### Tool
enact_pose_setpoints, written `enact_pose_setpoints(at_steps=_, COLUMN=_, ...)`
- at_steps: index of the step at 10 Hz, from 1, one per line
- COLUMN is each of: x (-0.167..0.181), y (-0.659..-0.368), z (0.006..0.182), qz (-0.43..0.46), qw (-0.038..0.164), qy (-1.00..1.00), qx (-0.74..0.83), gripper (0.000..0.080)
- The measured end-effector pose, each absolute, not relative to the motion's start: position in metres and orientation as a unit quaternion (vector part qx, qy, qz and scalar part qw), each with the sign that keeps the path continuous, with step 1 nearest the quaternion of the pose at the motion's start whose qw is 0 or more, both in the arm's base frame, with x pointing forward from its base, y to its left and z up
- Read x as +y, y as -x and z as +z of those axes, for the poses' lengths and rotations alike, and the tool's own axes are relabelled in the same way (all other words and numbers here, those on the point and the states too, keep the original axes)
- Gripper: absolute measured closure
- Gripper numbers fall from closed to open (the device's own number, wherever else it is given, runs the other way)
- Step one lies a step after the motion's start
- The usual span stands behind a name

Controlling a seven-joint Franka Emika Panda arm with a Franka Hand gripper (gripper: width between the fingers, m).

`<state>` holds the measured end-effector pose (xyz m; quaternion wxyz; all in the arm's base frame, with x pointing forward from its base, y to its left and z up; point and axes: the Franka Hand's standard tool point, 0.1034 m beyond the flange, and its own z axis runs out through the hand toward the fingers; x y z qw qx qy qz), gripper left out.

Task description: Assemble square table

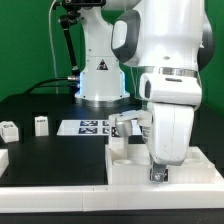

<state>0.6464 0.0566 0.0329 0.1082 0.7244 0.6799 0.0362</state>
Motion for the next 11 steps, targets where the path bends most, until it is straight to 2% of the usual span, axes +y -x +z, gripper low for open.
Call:
enact_pose_setpoints(at_steps=3, x=0.0538, y=-0.6466, z=0.0299, qz=0.029, qw=0.106, qy=-0.727, qx=0.678, gripper=0.0731)
enact_pose_setpoints(at_steps=4, x=0.0539, y=-0.6459, z=0.0297, qz=0.029, qw=0.106, qy=-0.728, qx=0.677, gripper=0.0650)
enact_pose_setpoints(at_steps=5, x=0.0535, y=-0.6457, z=0.0291, qz=0.029, qw=0.106, qy=-0.728, qx=0.677, gripper=0.0512)
enact_pose_setpoints(at_steps=6, x=0.0531, y=-0.6456, z=0.0289, qz=0.029, qw=0.106, qy=-0.728, qx=0.677, gripper=0.0512)
enact_pose_setpoints(at_steps=7, x=0.0529, y=-0.6456, z=0.0289, qz=0.028, qw=0.105, qy=-0.728, qx=0.677, gripper=0.0345)
enact_pose_setpoints(at_steps=8, x=0.0525, y=-0.6456, z=0.0287, qz=0.028, qw=0.105, qy=-0.728, qx=0.677, gripper=0.0345)
enact_pose_setpoints(at_steps=9, x=0.0523, y=-0.6455, z=0.0286, qz=0.028, qw=0.105, qy=-0.728, qx=0.676, gripper=0.0199)
enact_pose_setpoints(at_steps=10, x=0.0520, y=-0.6455, z=0.0285, qz=0.028, qw=0.105, qy=-0.729, qx=0.676, gripper=0.0157)
enact_pose_setpoints(at_steps=11, x=0.0517, y=-0.6455, z=0.0285, qz=0.028, qw=0.105, qy=-0.729, qx=0.676, gripper=0.0157)
